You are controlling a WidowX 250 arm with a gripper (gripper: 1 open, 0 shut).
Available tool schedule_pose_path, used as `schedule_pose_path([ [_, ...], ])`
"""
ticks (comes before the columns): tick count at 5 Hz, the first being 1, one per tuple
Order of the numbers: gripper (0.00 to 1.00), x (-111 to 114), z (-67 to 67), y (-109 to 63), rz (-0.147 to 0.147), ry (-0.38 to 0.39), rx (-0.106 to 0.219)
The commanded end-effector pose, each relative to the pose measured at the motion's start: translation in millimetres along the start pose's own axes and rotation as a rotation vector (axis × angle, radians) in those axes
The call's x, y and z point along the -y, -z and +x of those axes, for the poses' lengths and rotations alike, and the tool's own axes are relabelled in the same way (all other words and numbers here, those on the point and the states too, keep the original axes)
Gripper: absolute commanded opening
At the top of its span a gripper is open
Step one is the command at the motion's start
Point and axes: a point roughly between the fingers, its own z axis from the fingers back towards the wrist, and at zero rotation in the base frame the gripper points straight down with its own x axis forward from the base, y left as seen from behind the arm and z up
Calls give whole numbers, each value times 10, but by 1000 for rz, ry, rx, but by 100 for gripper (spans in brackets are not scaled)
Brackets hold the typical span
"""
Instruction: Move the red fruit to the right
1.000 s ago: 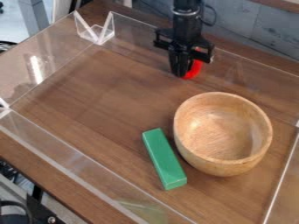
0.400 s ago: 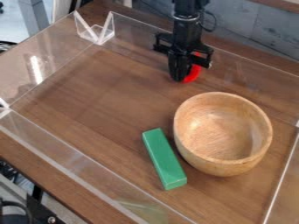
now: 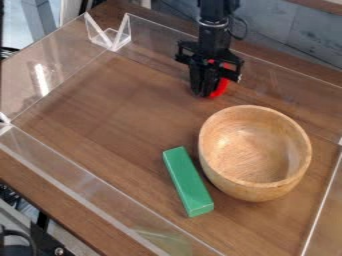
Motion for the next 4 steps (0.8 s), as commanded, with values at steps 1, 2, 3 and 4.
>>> schedule_pose_path([
  [1,100,40,55,-196,-19,5,58],
  [2,100,72,11,-281,-40,7,73],
  [3,100,91,-52,-417,-57,6,100],
  [4,100,99,-129,-586,-72,5,137],
])
